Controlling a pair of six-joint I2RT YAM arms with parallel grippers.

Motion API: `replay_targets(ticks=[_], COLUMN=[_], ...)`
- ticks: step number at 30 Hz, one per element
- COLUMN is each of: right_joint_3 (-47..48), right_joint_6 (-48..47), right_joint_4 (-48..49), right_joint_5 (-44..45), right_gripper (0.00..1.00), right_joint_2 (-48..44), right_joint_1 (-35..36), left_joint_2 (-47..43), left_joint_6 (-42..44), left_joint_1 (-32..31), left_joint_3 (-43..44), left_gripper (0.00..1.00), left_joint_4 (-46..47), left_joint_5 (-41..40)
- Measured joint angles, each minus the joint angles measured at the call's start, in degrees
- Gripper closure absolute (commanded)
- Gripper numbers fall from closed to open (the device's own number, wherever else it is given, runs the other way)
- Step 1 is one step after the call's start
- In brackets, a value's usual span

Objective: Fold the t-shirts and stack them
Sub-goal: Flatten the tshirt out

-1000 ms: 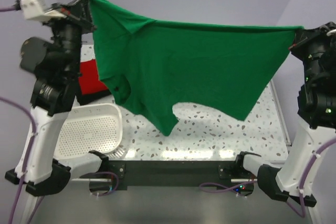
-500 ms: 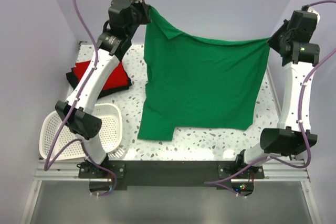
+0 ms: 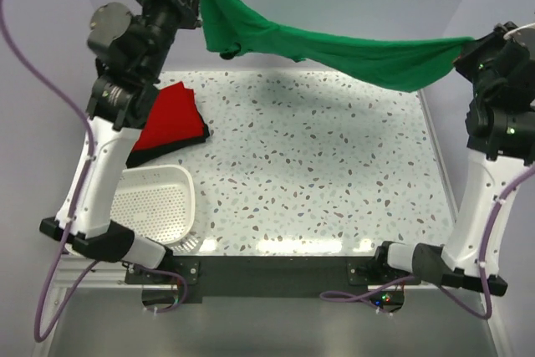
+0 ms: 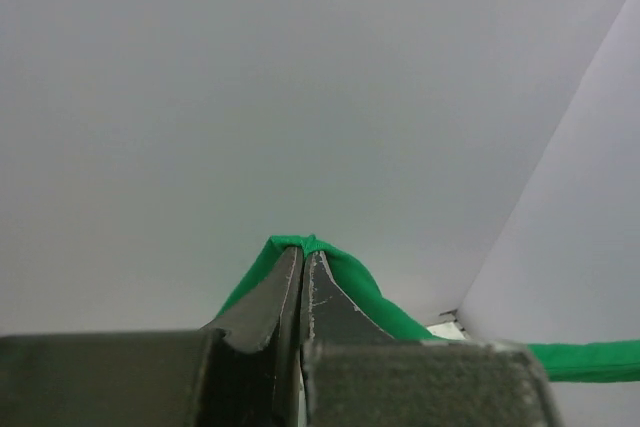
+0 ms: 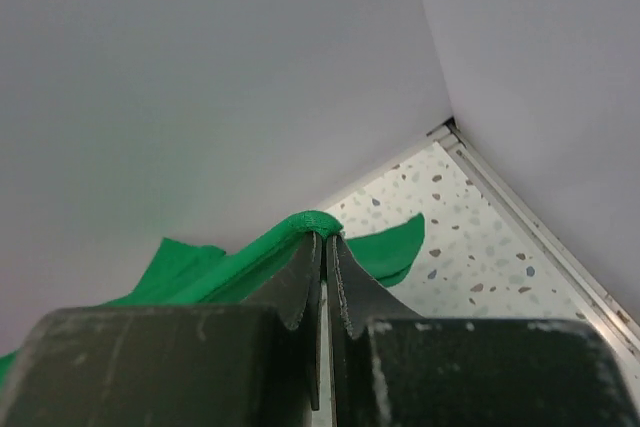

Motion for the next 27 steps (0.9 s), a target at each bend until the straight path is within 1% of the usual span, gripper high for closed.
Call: replay_targets(ticks=[8, 14, 16, 19, 21, 23, 24, 25, 26, 27], right_joint_3=[5.7, 6.7, 4.3, -5.2, -10.5, -15.3, -17.2, -19.1, -20.3, -21.8], right_joint_6=[-0.6, -1.4, -1.5, -1.5, -1.6, -1.8, -1.9, -2.1, -2.2, -2.4], right_joint_4=[3.0, 5.9, 7.7, 12.1, 13.5, 15.6, 16.7, 17.8, 18.5, 19.3], right_joint_5=[2.7, 4.6, 5.2, 6.1, 6.9, 7.9, 8.7, 9.2, 9.7, 10.3], right_gripper=[1.0, 1.0, 1.0, 1.0, 1.0, 1.0, 1.0, 1.0, 1.0, 0.95], right_joint_2=[-7.7, -9.7, -9.7, -10.1, -8.6, -5.0, -2.8, 0.1, 2.5, 5.8], right_joint_1=[0.0, 0.0, 0.0, 0.0, 0.0, 0.0, 0.0, 0.0, 0.0, 0.0], left_joint_2=[-11.1, -12.0, -10.8, -6.2, -1.3, 4.9, 9.6, 14.8, 20.9, 25.7], left_joint_6=[1.1, 2.1, 2.6, 3.1, 3.6, 3.6, 3.6, 3.3, 3.0, 2.5], left_joint_1=[0.0, 0.0, 0.0, 0.0, 0.1, 0.5, 0.9, 1.3, 1.7, 2.0], left_joint_3=[0.2, 1.7, 1.7, 1.7, 1.5, 2.1, 3.1, 5.1, 7.8, 9.8], left_gripper=[1.0, 1.0, 1.0, 1.0, 1.0, 1.0, 1.0, 0.77, 0.63, 0.5], left_joint_4=[0.0, 0.4, 1.0, 2.4, 3.7, 4.7, 4.9, 4.8, 4.2, 3.7], left_joint_5=[-0.5, -0.7, -0.6, -0.3, 0.3, 1.8, 2.9, 3.7, 4.5, 5.4])
